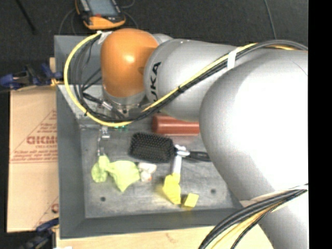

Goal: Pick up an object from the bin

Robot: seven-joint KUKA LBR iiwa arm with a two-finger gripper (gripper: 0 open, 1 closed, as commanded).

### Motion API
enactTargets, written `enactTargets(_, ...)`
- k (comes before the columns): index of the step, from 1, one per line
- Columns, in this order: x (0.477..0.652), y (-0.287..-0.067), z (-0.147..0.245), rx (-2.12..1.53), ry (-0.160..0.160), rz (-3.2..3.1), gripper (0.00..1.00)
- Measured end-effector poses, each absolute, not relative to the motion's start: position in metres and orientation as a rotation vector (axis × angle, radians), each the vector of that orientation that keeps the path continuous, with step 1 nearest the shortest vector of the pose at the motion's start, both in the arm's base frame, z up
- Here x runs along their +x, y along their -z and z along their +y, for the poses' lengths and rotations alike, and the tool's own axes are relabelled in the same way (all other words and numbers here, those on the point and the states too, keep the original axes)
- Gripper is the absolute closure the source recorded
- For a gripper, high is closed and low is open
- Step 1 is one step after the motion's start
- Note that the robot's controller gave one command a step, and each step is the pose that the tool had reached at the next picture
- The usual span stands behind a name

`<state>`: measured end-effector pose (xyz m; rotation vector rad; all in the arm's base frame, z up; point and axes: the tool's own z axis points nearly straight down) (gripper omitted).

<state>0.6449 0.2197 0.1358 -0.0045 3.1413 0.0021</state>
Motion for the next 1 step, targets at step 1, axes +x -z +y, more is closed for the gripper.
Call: enactTargets(1, 0.6459, -0.1371, 0.2194, 0.000, -0.003, 3.139, 0.00)
